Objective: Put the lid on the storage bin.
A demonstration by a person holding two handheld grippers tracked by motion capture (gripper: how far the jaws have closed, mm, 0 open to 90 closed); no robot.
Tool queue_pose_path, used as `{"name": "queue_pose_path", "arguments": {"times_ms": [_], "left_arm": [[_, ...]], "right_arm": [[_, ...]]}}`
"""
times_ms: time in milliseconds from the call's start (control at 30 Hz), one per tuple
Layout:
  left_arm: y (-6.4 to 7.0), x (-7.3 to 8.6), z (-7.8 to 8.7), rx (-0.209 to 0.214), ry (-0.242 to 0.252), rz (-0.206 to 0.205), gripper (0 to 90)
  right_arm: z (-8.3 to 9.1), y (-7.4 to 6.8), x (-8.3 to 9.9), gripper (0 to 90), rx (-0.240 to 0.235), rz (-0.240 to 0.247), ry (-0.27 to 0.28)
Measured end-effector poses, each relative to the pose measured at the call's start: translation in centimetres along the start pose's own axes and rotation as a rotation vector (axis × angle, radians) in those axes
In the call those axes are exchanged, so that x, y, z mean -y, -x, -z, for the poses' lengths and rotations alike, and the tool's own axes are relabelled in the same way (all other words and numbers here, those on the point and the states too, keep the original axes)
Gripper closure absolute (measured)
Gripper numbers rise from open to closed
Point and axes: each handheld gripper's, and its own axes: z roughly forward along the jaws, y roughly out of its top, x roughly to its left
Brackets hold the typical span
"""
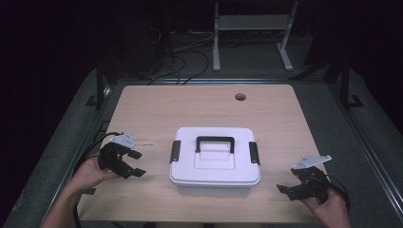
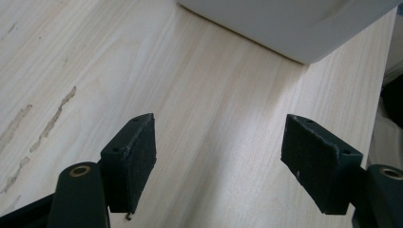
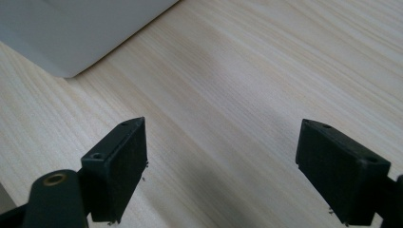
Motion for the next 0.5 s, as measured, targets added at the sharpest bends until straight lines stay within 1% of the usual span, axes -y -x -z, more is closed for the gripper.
{"name": "queue_pose_path", "arguments": {"times_ms": [133,367,500], "left_arm": [[0.1,0.5,-0.2,-0.001,-0.003,0.013,25.5],[0.2,1.4,-0.3,0.0,-0.016,0.022,23.5],[0.3,1.9,-0.3,-0.005,-0.005,0.032,22.1]], "right_arm": [[0.0,0.0,0.0,17.2,0.0,-0.001,-0.002],[0.0,0.0,0.0,17.1,0.0,0.003,-0.003],[0.0,-0.1,0.1,17.1,0.0,-0.001,-0.002]]}}
